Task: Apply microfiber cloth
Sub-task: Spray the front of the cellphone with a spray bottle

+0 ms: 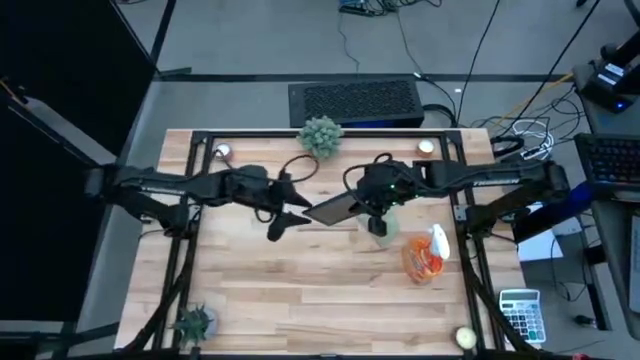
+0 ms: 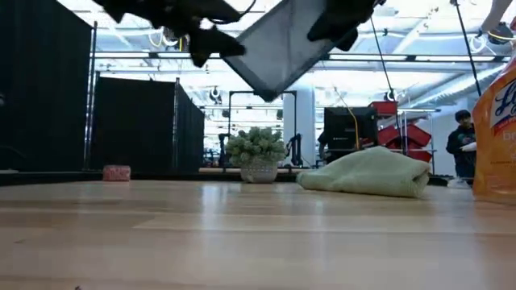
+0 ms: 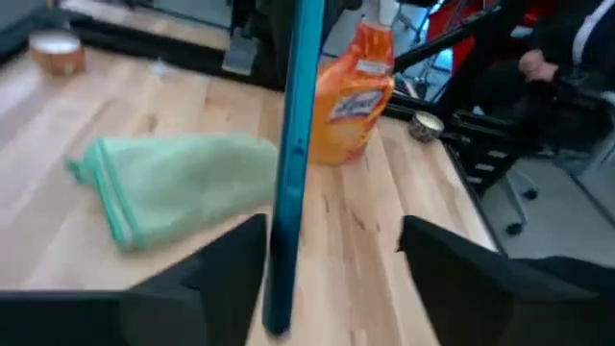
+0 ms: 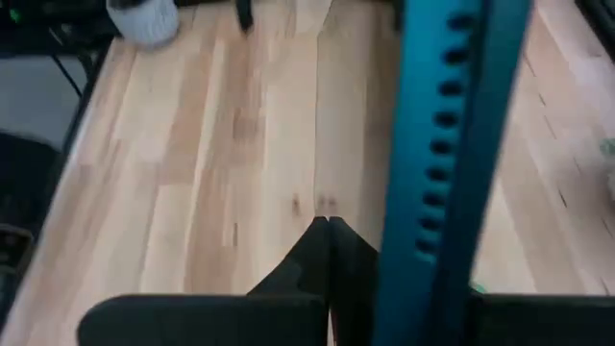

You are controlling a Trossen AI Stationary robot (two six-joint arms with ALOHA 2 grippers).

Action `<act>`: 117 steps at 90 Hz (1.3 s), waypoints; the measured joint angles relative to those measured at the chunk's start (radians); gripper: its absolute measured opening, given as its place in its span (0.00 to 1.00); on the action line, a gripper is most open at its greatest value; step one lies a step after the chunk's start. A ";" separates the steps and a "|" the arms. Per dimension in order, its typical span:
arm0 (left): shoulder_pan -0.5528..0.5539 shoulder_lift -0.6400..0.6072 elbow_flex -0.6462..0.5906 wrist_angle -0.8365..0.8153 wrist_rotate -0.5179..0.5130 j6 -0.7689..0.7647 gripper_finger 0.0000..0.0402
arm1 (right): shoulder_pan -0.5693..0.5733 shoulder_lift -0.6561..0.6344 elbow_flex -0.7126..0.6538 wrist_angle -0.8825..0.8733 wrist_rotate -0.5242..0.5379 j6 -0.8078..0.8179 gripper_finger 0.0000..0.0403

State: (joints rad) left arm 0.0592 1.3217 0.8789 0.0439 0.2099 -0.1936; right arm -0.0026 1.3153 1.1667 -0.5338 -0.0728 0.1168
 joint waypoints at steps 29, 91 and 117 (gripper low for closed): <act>-0.034 0.277 0.203 0.001 0.025 0.043 0.61 | 0.031 -0.004 0.000 -0.053 -0.017 0.081 0.02; -0.031 0.386 0.325 -0.009 0.054 0.050 0.02 | -0.005 -0.118 0.115 -0.472 -0.023 0.189 0.34; -0.031 0.390 0.325 0.010 0.052 0.099 0.02 | -0.003 -0.270 0.243 -0.993 0.048 0.430 0.44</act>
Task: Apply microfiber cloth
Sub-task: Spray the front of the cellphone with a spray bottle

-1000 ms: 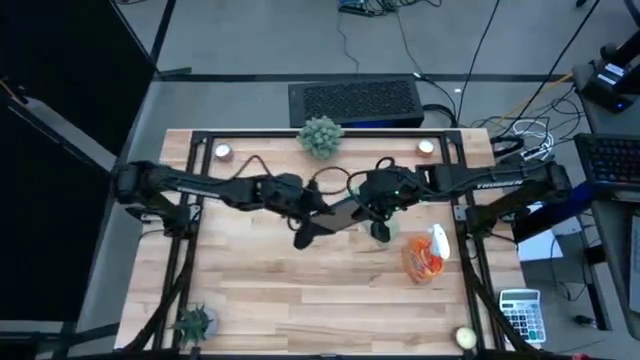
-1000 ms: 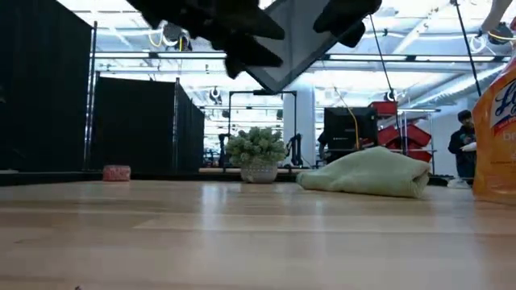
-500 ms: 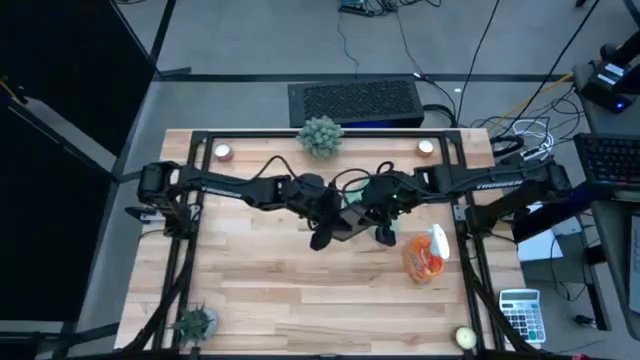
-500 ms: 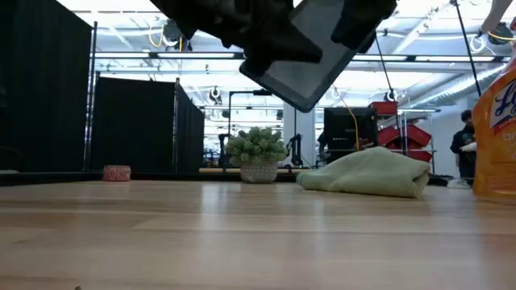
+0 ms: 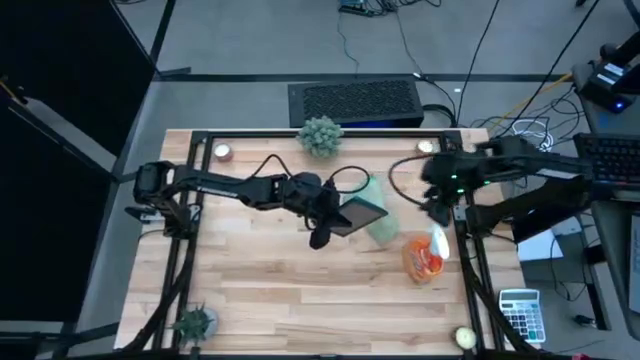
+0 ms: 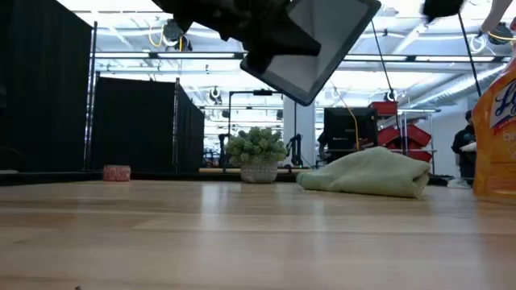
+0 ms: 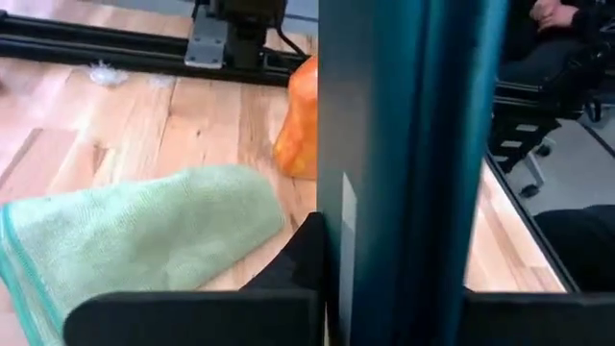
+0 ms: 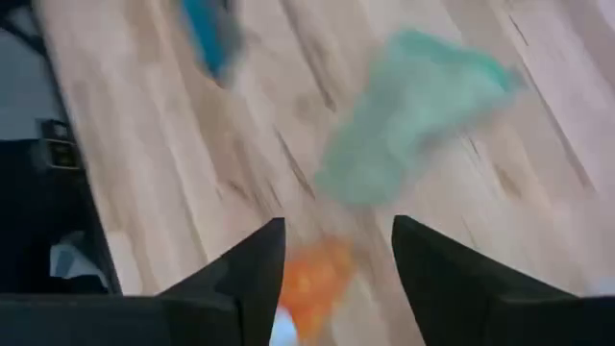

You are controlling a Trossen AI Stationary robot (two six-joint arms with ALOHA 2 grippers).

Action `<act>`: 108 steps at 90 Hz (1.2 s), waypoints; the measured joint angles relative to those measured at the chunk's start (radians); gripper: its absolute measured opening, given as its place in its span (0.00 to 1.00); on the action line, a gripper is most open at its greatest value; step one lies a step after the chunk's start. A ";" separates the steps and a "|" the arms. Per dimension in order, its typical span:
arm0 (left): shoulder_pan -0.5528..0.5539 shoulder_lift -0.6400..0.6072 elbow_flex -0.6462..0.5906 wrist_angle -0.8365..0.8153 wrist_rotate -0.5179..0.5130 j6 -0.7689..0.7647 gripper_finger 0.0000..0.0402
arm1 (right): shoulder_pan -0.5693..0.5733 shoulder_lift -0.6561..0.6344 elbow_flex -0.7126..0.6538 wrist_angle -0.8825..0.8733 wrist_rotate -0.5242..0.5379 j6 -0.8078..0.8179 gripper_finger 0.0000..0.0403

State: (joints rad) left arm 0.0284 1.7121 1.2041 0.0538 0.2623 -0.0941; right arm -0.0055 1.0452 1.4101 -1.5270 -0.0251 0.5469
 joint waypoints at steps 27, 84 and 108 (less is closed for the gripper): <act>-0.007 0.021 0.000 0.065 0.045 -0.002 0.01 | 0.026 -0.074 -0.101 -0.032 0.001 0.245 0.40; -0.053 0.136 0.000 0.195 0.053 -0.004 0.01 | 0.091 -0.128 -0.455 0.118 -0.254 0.769 0.39; -0.057 0.146 0.000 0.222 0.053 -0.004 0.01 | 0.142 -0.125 -0.507 0.339 -0.229 0.853 0.39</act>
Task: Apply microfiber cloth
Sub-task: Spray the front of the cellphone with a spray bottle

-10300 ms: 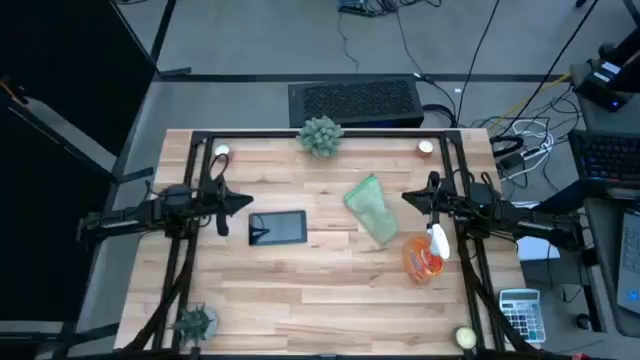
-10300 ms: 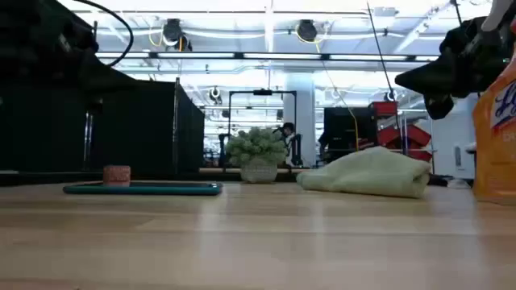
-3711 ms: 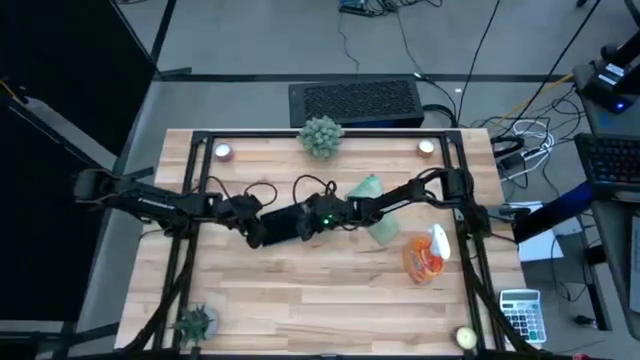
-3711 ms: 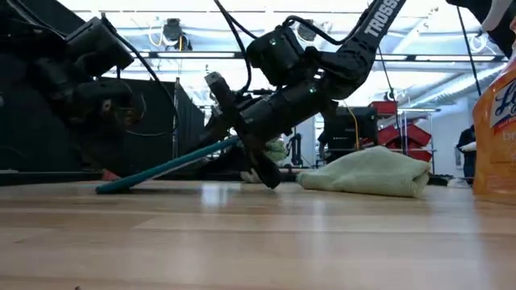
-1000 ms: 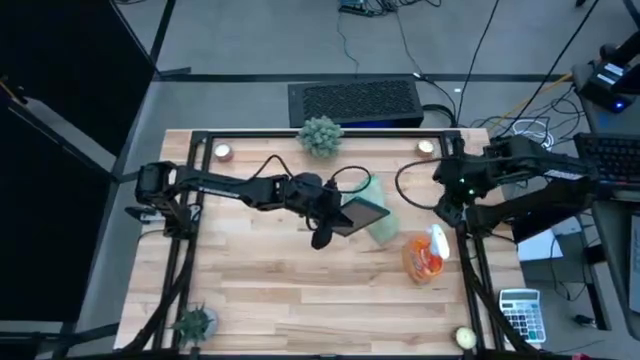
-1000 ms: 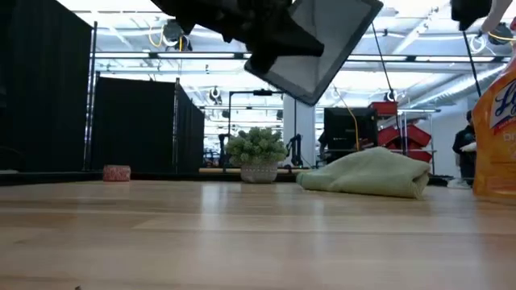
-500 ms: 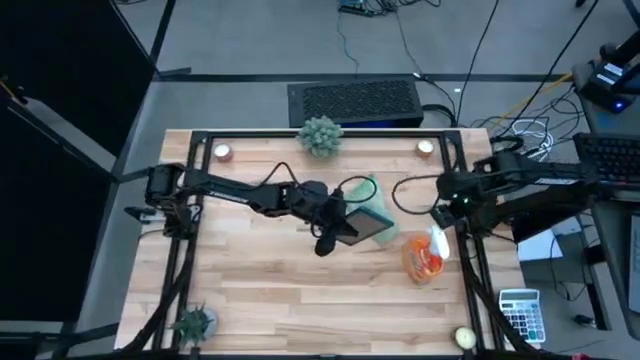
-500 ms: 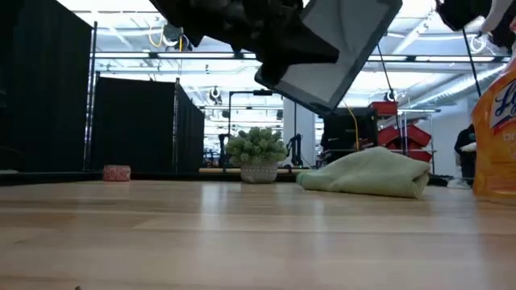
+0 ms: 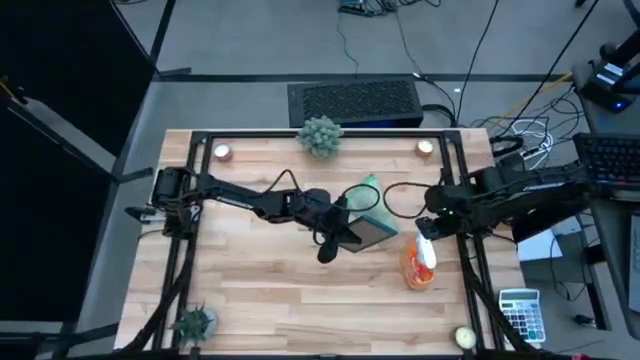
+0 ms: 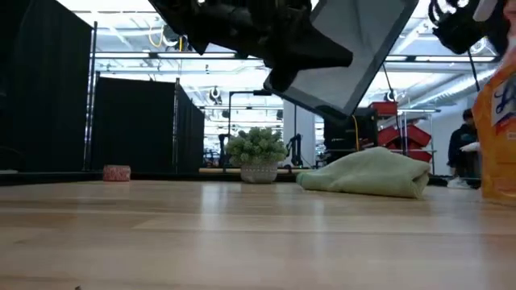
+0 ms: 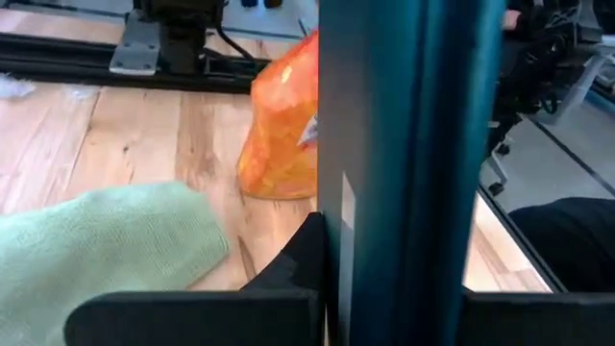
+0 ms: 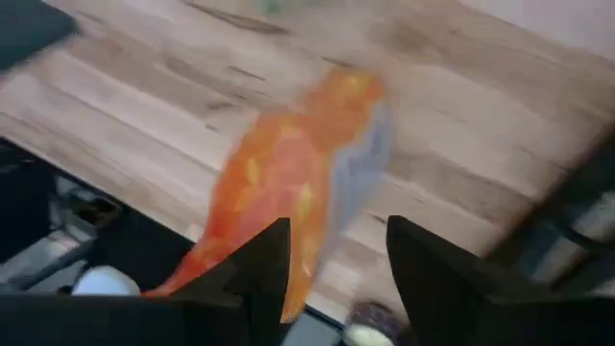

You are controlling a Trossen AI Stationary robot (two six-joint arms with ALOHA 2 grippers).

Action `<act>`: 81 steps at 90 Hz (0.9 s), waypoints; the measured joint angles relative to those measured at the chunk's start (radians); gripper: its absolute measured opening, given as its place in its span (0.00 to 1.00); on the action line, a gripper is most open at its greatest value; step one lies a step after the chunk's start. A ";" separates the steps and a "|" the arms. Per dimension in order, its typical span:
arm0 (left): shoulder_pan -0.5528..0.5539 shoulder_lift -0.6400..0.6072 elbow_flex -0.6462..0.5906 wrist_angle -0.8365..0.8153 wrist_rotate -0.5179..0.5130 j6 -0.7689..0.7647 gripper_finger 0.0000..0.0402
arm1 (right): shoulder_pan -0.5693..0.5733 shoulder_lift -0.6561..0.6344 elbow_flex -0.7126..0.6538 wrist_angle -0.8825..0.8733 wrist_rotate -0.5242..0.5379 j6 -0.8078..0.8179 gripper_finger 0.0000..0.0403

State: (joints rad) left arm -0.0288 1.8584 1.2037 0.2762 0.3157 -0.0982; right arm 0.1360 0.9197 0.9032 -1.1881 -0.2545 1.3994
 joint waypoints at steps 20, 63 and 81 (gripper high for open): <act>0.000 0.000 0.000 -0.001 0.000 -0.001 0.02 | 0.013 0.028 -0.011 0.179 0.095 -0.035 0.39; -0.008 -0.012 0.000 -0.009 -0.011 -0.055 0.03 | 0.062 -0.042 0.119 -0.357 0.072 0.079 0.39; -0.023 -0.012 0.000 0.003 -0.029 -0.079 0.03 | 0.136 -0.022 0.002 -0.132 0.017 0.132 0.39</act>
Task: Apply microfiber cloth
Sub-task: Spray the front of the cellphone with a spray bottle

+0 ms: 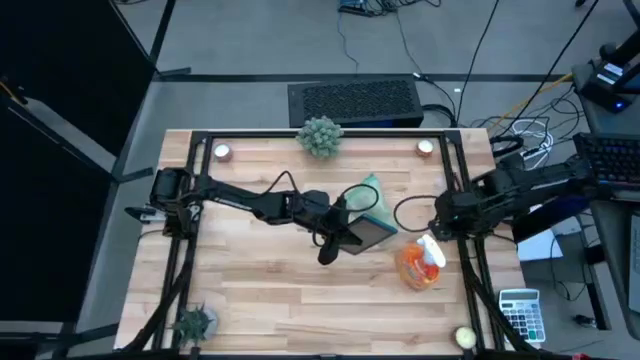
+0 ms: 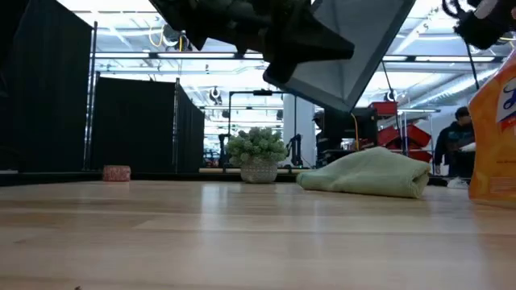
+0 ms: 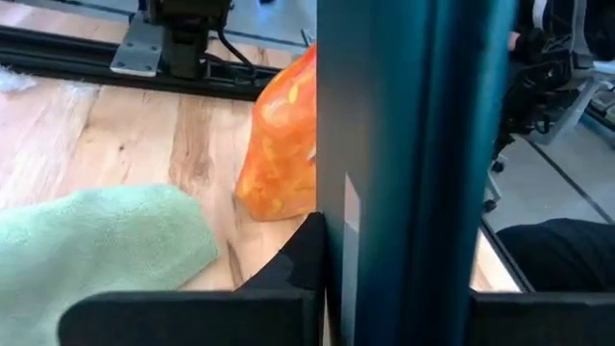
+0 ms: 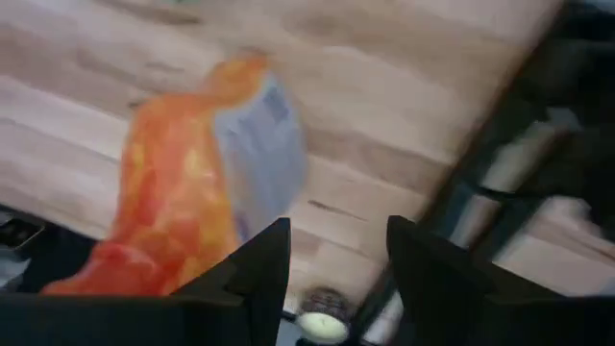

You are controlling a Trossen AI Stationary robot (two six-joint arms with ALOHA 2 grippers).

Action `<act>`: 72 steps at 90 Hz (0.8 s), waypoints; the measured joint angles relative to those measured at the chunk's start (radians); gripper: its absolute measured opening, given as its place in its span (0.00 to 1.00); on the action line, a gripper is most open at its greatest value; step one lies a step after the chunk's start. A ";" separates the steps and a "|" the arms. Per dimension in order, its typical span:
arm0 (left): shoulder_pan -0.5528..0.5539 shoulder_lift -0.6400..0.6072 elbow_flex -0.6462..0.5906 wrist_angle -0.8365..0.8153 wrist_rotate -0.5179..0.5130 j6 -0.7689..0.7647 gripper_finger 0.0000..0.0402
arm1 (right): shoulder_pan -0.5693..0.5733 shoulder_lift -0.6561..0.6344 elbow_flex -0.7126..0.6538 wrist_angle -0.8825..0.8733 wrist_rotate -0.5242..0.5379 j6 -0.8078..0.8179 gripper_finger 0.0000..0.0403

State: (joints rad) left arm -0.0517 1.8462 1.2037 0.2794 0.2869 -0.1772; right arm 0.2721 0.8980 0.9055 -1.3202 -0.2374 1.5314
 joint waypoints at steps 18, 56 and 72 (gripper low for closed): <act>-0.017 0.000 0.000 0.008 -0.059 0.000 0.03 | 0.077 0.032 -0.122 0.231 -0.023 0.082 0.39; -0.036 0.067 0.000 0.054 -0.086 -0.072 0.04 | 0.119 0.083 -0.202 0.473 0.068 0.086 0.39; -0.036 -0.013 0.000 -0.157 -0.138 -0.070 0.04 | 0.123 0.085 -0.202 0.606 0.157 0.067 0.39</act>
State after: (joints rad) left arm -0.0881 1.8327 1.2037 0.1225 0.1493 -0.2471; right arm 0.3954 0.9831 0.7040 -0.7143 -0.0806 1.5987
